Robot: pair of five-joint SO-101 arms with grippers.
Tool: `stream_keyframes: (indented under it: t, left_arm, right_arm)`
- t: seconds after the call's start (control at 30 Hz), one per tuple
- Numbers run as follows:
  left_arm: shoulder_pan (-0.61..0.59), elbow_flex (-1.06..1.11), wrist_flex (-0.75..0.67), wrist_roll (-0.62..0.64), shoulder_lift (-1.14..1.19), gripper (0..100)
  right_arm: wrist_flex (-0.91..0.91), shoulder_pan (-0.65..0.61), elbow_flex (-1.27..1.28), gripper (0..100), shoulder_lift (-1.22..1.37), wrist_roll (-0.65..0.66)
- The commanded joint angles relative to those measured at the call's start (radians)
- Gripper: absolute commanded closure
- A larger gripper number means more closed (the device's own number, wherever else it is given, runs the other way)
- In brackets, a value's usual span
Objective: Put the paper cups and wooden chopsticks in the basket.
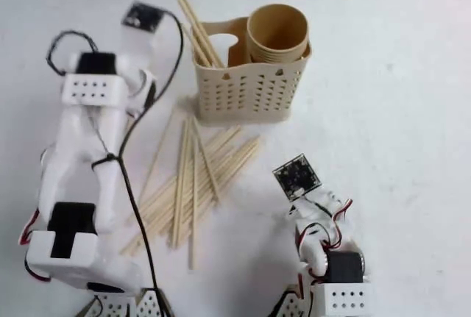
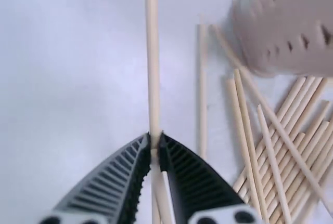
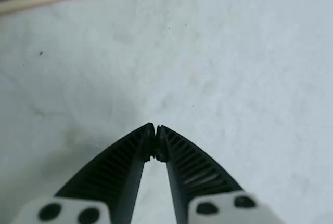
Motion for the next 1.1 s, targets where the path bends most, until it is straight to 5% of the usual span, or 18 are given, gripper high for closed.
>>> stream_keyframes:
  t: [0.0, 0.23, 0.47, 0.77, 1.07]
  left_arm:
    - [-0.016, -0.295, 0.166, 0.018, -0.013, 98]
    - [-0.007, -0.701, 0.339, 0.107, -0.013, 98]
    - [0.067, -0.925, 0.322, 0.207, -0.004, 98]
    - [0.295, -0.934, -0.003, 0.293, -0.008, 98]
    - [0.329, -0.934, -0.405, 0.315, -0.007, 98]
  right_arm:
    - [0.004, -0.005, 0.009, 97.8, -0.004, 0.012]
    - [0.004, -0.005, 0.009, 97.8, -0.004, 0.012]
    - [0.002, -0.005, 0.009, 97.8, -0.004, 0.012]
    - [0.002, -0.005, 0.009, 97.8, -0.004, 0.014]
    - [0.002, -0.005, 0.009, 97.8, -0.004, 0.014]
